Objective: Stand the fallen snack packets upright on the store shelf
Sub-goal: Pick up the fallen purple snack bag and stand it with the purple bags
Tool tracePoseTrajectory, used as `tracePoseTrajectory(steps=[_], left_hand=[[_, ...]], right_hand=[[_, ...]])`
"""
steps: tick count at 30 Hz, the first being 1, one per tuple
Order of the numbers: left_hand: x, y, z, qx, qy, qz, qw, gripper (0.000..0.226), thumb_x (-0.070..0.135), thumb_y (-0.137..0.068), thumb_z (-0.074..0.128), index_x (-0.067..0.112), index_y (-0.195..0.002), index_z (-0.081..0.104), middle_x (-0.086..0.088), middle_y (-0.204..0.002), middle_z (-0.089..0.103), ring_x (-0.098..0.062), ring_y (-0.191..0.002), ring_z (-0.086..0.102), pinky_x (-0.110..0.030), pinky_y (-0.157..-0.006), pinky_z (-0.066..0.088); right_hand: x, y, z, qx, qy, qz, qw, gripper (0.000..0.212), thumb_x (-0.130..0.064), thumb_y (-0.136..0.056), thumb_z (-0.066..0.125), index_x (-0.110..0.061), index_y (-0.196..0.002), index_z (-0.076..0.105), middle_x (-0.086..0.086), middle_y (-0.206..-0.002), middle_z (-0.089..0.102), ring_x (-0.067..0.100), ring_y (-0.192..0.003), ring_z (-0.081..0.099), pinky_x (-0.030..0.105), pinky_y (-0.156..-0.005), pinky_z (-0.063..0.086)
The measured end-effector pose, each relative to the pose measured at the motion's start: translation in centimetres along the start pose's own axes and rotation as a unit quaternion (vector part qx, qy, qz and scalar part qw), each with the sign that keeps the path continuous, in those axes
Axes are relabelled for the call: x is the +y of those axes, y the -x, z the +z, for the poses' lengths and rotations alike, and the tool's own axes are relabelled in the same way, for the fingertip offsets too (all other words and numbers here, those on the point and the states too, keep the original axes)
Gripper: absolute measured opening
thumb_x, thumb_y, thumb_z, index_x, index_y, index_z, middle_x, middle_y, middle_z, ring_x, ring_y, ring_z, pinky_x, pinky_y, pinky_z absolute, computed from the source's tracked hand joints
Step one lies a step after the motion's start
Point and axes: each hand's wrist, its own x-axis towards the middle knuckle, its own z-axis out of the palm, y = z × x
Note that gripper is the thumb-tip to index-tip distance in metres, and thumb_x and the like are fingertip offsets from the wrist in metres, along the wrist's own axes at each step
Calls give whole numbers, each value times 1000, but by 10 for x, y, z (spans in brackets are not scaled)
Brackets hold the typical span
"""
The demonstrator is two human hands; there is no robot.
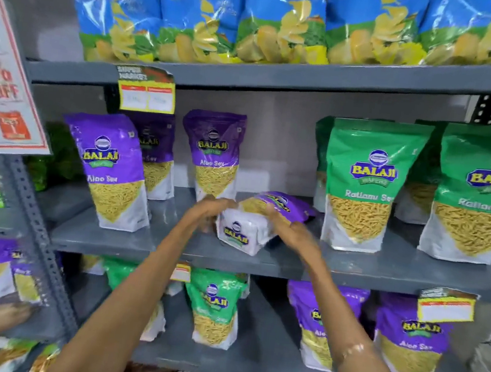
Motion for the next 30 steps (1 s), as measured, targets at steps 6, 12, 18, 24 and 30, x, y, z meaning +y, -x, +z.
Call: tracePoseTrajectory(steps=[6,12,18,24,30], left_hand=[[-13,-26,-26,-215,89,-89,968,33,31,-85,80,16,-107,61,-6,-102,67,-20,-86,67,-33,-62,60],[-35,-6,-4,-277,129,35,952,11,23,-90,73,18,-99,69,-3,-81,77,-16,-68,73,-31,-68,62],[-66,43,21,-133,197,235,943,57,10,-72,83,17,-122,57,-7,-119,73,-24,-111,69,-36,-95,58],[-93,108,13,-57,215,363,905,73,20,-62,79,33,-124,43,8,-117,65,7,-104,65,-9,-88,50],[-101,163,-16,-68,217,440,869,89,13,-73,81,18,-145,31,9,-132,65,-9,-125,63,-17,-101,49]], right_hand=[[-12,-20,17,-39,-91,20,995,39,-54,-88,72,-21,-110,72,-5,-116,65,5,-81,61,12,-71,51],[13,-5,24,-7,-202,-58,978,31,-18,-91,75,-10,-121,69,11,-130,73,19,-113,71,41,-109,51],[10,40,50,140,-222,-132,956,51,-18,-72,70,-17,-115,42,-7,-96,63,-8,-81,60,2,-69,46],[7,116,66,189,-210,-264,922,63,-12,-75,65,-23,-131,37,-40,-108,60,-18,-99,58,3,-86,44],[-14,181,62,191,-229,-343,891,67,-24,-73,65,-31,-132,35,-37,-113,59,-9,-106,60,9,-90,46]])
